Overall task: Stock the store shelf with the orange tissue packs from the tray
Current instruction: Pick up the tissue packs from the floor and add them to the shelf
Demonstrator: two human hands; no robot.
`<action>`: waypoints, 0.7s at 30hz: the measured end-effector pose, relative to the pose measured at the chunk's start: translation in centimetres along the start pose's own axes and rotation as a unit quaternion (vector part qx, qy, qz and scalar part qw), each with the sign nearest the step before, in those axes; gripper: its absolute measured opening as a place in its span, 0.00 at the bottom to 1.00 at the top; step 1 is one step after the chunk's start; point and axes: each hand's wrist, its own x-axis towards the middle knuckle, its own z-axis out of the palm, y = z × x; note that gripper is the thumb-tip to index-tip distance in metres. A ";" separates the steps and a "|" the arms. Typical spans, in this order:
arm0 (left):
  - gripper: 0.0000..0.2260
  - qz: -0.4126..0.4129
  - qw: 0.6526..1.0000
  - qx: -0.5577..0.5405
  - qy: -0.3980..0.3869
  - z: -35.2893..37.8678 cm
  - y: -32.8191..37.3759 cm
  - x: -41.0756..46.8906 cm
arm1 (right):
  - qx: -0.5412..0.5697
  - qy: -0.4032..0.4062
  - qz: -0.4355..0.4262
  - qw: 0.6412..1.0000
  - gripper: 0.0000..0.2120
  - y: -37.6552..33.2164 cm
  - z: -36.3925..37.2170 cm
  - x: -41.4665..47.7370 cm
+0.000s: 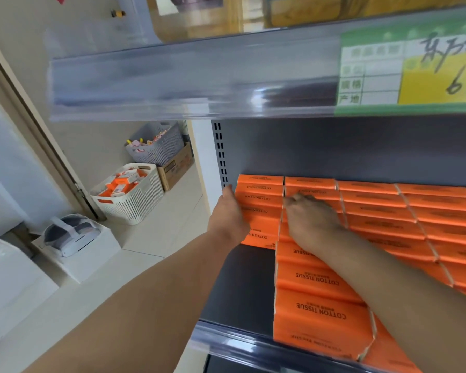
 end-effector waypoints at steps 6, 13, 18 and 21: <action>0.33 -0.003 1.000 -0.004 -0.011 -0.3 -0.3 -0.3 | -0.009 0.011 0.002 1.000 0.20 -0.3 -0.2 0.0; 0.30 0.007 1.000 0.016 0.017 -2.5 -1.1 -2.8 | -0.028 0.028 -0.027 0.999 0.21 -2.8 -1.5 -1.7; 0.31 -0.004 0.998 0.066 0.022 -5.5 -4.0 -6.5 | -0.037 0.062 -0.070 0.995 0.14 -5.9 -2.0 -4.1; 0.26 -0.007 0.995 0.096 0.039 -7.2 -6.3 -9.6 | -0.023 0.066 -0.103 0.992 0.17 -8.4 -1.8 -6.6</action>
